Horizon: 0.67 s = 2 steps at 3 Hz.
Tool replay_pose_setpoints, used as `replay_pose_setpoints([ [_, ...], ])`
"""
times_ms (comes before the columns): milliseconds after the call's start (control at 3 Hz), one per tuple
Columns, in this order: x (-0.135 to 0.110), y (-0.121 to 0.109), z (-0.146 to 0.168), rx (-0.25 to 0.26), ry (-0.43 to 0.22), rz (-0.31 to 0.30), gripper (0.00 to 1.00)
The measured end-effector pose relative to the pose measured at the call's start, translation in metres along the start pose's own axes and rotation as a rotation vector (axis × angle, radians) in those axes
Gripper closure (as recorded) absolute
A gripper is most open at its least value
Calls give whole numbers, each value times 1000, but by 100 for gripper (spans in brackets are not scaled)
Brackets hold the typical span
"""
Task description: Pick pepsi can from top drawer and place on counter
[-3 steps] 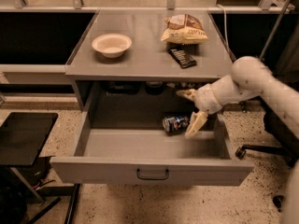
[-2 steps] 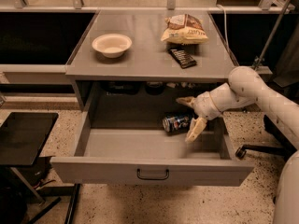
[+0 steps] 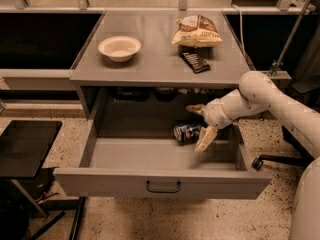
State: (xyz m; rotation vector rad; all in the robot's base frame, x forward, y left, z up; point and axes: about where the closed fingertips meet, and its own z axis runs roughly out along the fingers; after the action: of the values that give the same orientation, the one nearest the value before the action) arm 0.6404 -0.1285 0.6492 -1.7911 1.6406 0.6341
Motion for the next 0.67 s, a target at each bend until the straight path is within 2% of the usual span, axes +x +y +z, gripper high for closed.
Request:
replay_pose_setpoints([
  [333, -5, 9, 25, -48, 46, -21, 0],
  [667, -5, 9, 25, -48, 46, -21, 0],
])
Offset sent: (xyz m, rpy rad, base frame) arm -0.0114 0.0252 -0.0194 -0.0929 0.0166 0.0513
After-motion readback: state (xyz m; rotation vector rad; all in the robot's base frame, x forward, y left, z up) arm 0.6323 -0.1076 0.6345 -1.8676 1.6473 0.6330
